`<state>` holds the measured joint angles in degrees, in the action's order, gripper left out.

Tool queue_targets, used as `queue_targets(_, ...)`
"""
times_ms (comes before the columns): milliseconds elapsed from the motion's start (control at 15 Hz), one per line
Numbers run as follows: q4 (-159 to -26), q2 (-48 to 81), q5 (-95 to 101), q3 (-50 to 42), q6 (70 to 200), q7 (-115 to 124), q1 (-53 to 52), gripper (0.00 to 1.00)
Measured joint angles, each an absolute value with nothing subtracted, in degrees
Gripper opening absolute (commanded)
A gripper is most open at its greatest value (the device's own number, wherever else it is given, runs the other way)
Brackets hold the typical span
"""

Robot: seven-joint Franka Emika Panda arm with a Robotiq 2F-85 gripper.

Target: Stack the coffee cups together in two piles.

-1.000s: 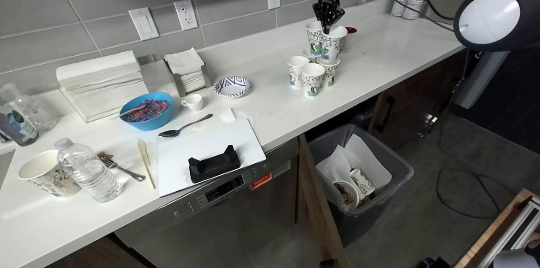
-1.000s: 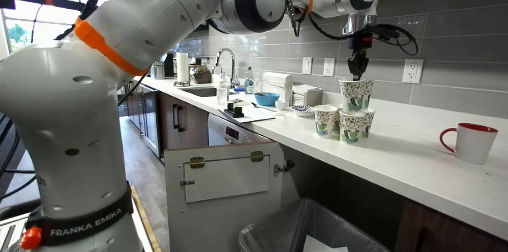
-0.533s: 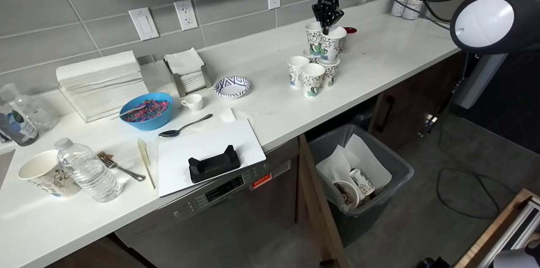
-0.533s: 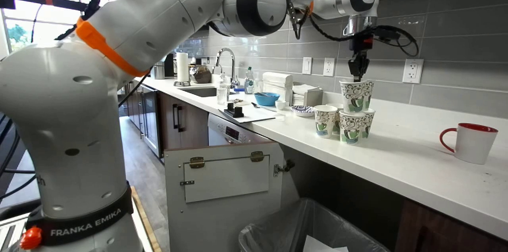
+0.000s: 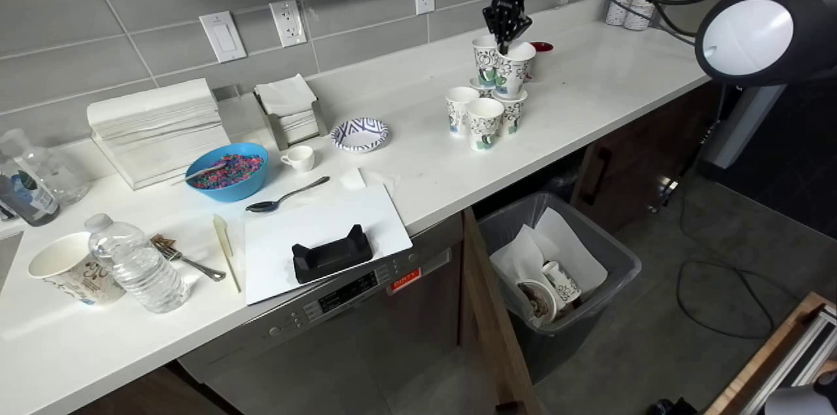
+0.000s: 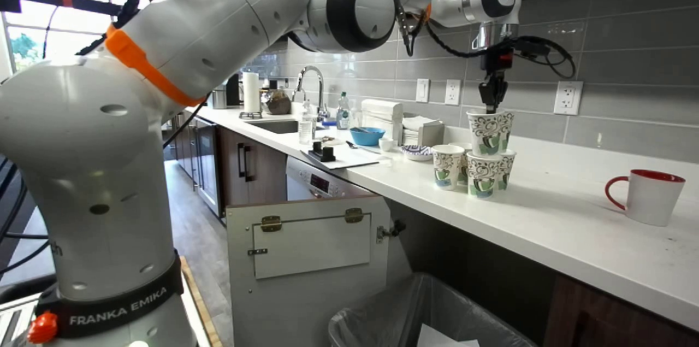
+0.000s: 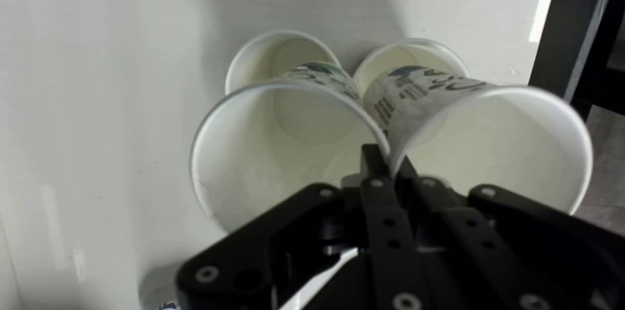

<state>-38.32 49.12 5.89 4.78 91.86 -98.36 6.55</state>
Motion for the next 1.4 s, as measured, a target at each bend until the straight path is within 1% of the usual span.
queue_targets(267,-37.71,49.48,5.89,4.78,91.86,-98.35,6.55,0.04)
queue_targets(333,-37.60,49.56,5.89,4.78,91.86,-98.35,6.55,0.11)
queue_targets(400,-37.50,49.65,5.89,4.78,91.86,-98.35,6.55,0.32)
queue_targets(467,-37.43,49.73,5.89,4.78,91.86,-98.35,6.55,0.36)
queue_targets(533,-37.43,49.78,5.89,4.78,91.86,-98.35,6.55,0.36)
queue_targets(600,-37.43,49.85,5.89,4.78,91.86,-98.35,6.55,0.40)
queue_targets(867,-37.43,50.15,5.89,4.78,91.87,-98.35,6.60,0.72)
queue_targets(1067,-37.43,50.36,5.89,4.78,91.86,-98.35,6.65,0.92)
queue_targets(1267,-37.42,50.59,5.89,4.78,91.86,-98.35,6.70,0.96)
queue_targets(1400,-37.42,50.69,5.89,4.78,91.87,-98.35,6.71,0.91)
